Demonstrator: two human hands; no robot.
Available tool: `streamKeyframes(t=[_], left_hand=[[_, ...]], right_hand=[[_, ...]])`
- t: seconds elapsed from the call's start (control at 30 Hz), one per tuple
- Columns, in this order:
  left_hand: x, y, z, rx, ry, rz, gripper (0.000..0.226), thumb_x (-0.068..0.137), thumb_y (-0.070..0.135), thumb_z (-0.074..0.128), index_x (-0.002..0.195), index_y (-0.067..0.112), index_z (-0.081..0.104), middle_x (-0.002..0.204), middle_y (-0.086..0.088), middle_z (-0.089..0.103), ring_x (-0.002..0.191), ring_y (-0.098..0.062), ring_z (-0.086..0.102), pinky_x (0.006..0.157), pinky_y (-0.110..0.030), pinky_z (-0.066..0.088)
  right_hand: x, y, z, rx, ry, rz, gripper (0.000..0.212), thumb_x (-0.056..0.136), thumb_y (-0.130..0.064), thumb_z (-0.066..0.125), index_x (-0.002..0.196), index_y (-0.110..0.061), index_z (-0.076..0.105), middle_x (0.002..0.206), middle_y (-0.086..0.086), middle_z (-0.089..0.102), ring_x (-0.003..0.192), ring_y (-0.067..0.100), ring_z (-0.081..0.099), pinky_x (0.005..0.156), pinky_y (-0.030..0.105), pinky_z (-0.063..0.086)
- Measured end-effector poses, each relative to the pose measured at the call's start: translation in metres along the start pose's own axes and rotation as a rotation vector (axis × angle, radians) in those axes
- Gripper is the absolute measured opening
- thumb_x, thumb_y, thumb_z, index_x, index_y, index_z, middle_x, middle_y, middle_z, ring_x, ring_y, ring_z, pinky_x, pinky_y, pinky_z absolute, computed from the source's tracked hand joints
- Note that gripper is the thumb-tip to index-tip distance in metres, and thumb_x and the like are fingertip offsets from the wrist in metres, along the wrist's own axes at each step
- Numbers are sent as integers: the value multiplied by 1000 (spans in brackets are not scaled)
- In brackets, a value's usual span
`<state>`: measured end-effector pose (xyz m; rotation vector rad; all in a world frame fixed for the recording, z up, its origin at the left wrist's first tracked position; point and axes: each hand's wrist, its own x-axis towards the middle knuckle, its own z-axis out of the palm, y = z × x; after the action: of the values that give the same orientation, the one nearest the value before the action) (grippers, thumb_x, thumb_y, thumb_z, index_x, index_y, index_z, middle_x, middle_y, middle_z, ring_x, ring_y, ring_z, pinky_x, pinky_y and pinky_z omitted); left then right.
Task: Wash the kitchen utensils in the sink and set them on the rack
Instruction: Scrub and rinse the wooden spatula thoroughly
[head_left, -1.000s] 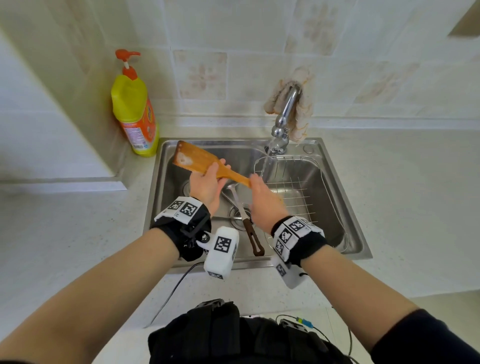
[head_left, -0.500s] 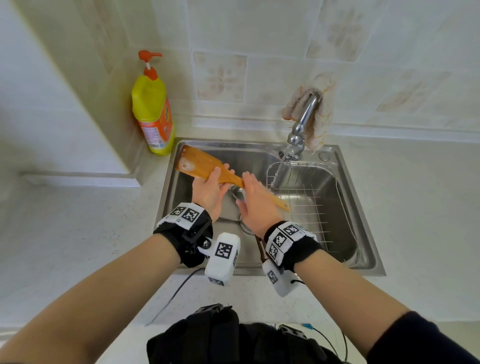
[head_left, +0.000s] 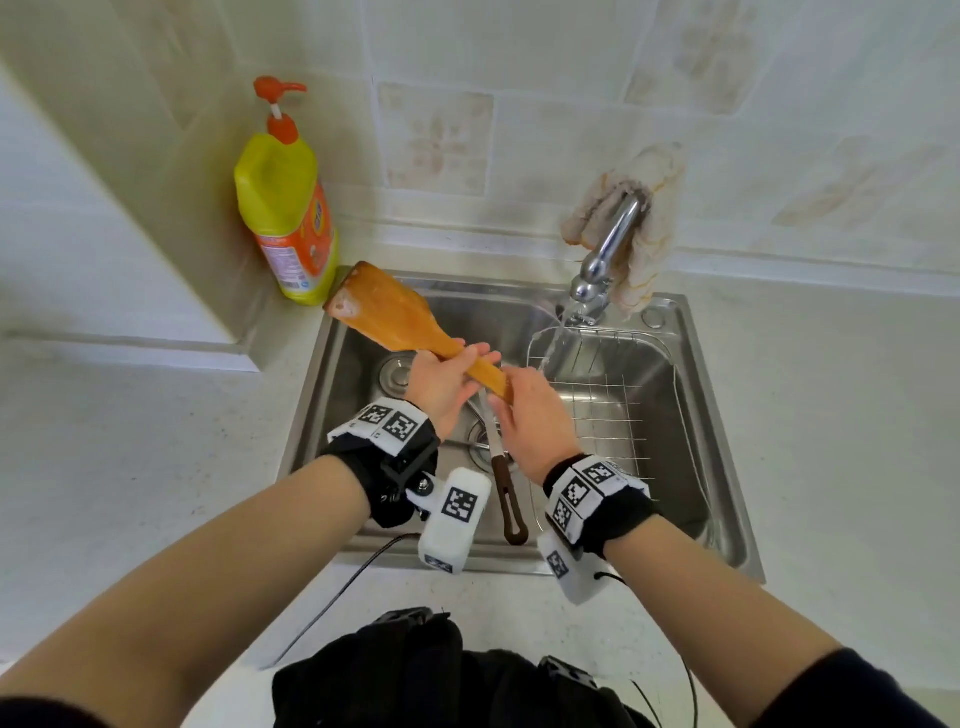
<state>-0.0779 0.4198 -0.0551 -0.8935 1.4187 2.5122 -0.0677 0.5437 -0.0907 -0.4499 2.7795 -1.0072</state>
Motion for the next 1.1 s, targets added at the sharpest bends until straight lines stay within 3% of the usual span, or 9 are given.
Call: streamKeyframes(t=[0.23, 0.33, 0.43, 0.67, 0.77, 0.83, 0.93, 1.03, 1.1], left_hand=[[9, 12, -18, 332, -15, 52, 12, 94, 0, 47, 85, 8, 49, 79, -8, 56, 75, -19, 65, 62, -25, 58], [15, 17, -32, 566, 11, 94, 15, 87, -1, 58, 79, 11, 52, 79, -9, 59, 78, -25, 65, 72, -30, 58], [21, 26, -45, 1045, 99, 195, 12, 79, 9, 68, 81, 10, 56, 85, -8, 64, 85, -22, 60, 79, -32, 47], [11, 20, -49, 1412, 6, 162, 40, 91, 4, 47, 131, 7, 46, 126, -18, 55, 119, -33, 50, 95, -30, 35], [12, 19, -45, 1514, -98, 176, 44, 92, 2, 41, 136, 9, 42, 131, -19, 51, 123, -36, 47, 103, -40, 36], [9, 18, -39, 1549, -148, 172, 42, 92, 3, 40, 134, 7, 44, 130, -19, 52, 122, -36, 48, 103, -42, 37], [0, 17, -26, 1529, -228, 165, 40, 93, 3, 40, 133, 7, 47, 125, -19, 56, 116, -33, 52, 98, -35, 38], [-5, 17, -25, 1554, -321, 155, 31, 94, 8, 45, 123, 7, 54, 117, -16, 60, 112, -32, 55, 94, -34, 39], [-8, 19, -26, 1586, -354, 129, 29, 95, 12, 46, 123, 8, 54, 113, -15, 62, 109, -31, 56, 92, -34, 41]], right_hand=[[-6, 5, -2, 161, -361, 126, 10, 98, -26, 43, 103, -18, 46, 81, -4, 53, 62, 5, 47, 56, 15, 36], [-3, 10, -5, 198, -320, 195, 30, 99, -14, 41, 128, -10, 44, 110, 4, 58, 87, 8, 55, 79, 18, 48], [13, 11, -16, 247, -142, 239, 40, 98, -9, 43, 137, -5, 36, 127, 7, 54, 113, 15, 54, 95, 17, 38], [40, 4, -39, 1257, 118, 649, 37, 100, -3, 35, 135, 8, 36, 121, 21, 55, 112, 27, 56, 95, 27, 46], [40, 1, -47, 1601, 170, 645, 37, 100, -2, 31, 135, 11, 34, 134, 26, 46, 124, 30, 49, 99, 30, 41], [35, -2, -46, 1453, 155, 579, 37, 98, -3, 39, 134, 7, 38, 133, 22, 50, 119, 26, 53, 99, 29, 43], [19, -6, -35, 655, 77, 284, 37, 98, -8, 42, 135, -6, 43, 134, 12, 50, 123, 21, 50, 106, 29, 36], [0, -3, -11, -238, -125, -218, 61, 92, -5, 45, 148, -7, 20, 155, 8, 19, 143, 24, 17, 117, 30, 8], [-1, 7, -13, -435, -85, -186, 75, 86, -9, 54, 148, -7, 12, 156, 10, 10, 144, 26, 9, 120, 41, 6]])
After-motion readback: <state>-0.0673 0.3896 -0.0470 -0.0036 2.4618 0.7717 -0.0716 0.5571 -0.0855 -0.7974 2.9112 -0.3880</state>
